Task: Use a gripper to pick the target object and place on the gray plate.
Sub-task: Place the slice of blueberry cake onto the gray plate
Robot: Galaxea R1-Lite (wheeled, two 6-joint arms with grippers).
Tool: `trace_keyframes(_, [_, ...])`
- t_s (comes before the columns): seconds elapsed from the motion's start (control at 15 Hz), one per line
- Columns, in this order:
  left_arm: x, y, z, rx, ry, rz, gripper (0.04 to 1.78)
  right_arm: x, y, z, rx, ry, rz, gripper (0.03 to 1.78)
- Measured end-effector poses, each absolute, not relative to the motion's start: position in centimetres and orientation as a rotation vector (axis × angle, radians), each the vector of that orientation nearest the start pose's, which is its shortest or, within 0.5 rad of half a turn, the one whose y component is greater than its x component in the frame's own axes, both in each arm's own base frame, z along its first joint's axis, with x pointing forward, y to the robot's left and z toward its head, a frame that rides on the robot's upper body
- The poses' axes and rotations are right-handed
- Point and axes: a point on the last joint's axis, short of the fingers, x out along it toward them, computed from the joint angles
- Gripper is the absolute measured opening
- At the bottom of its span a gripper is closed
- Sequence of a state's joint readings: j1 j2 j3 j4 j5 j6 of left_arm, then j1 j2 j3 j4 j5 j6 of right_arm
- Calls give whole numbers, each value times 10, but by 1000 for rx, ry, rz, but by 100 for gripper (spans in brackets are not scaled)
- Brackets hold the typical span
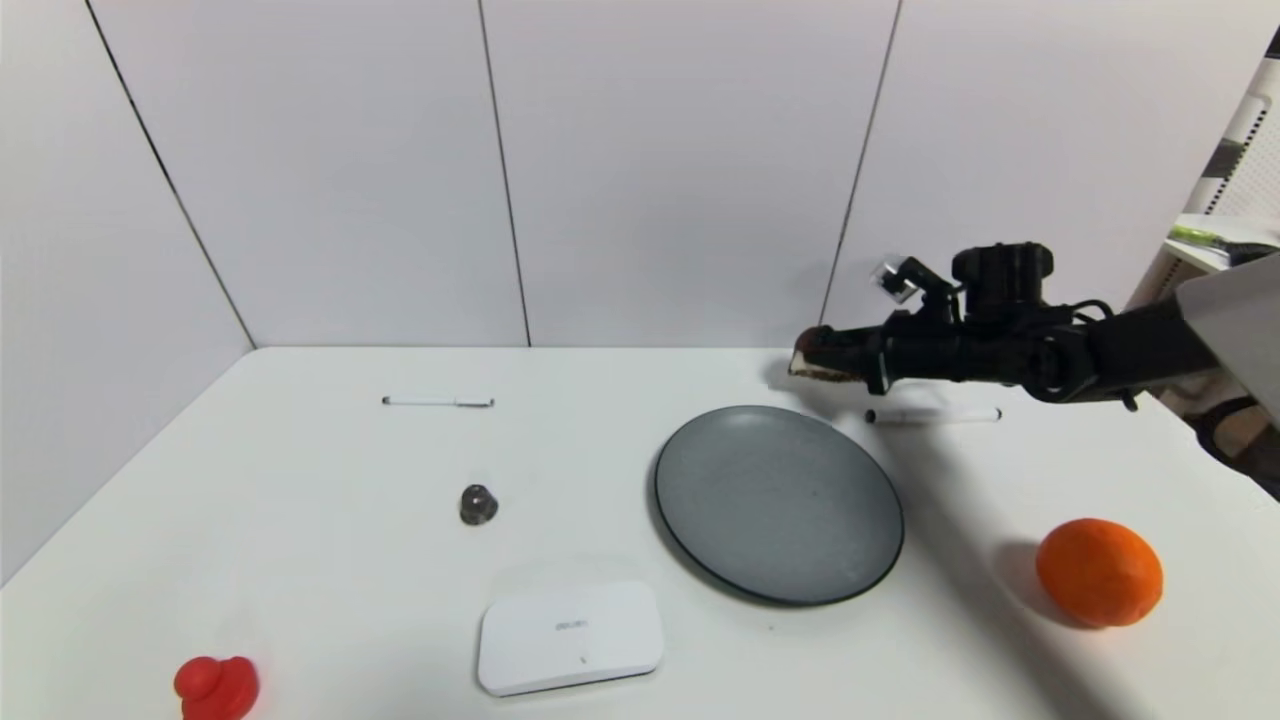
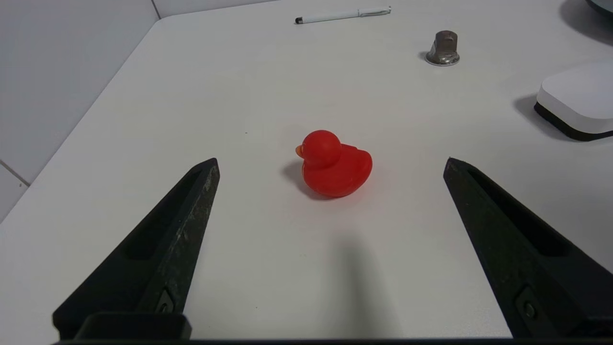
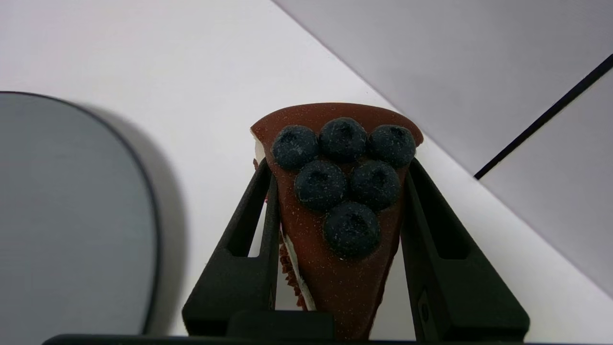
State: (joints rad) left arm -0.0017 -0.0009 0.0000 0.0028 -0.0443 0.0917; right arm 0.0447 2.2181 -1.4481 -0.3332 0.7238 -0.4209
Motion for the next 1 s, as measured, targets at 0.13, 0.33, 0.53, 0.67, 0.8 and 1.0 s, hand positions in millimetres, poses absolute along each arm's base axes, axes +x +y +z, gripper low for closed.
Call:
trace_keyframes(0.13, [-23, -1, 75, 92, 0, -46, 169, 422, 37, 139, -236, 276, 840, 72])
trace_keyframes(0.33, [-23, -1, 75, 92, 0, -46, 169, 382, 47, 150, -230, 299, 875, 72])
trace_keyframes(0.53, [-23, -1, 75, 92, 0, -46, 169, 343, 61, 157, -231, 315, 926, 72])
trace_keyframes(0.67, [-23, -1, 75, 92, 0, -46, 169, 324, 70, 158, -235, 317, 960, 72])
trace_keyframes(0.8, [-23, -1, 75, 91, 0, -46, 169, 308, 78, 155, -243, 310, 993, 72])
trace_keyframes(1.0, [-23, -1, 75, 92, 0, -46, 169, 297, 92, 148, -264, 259, 1037, 72])
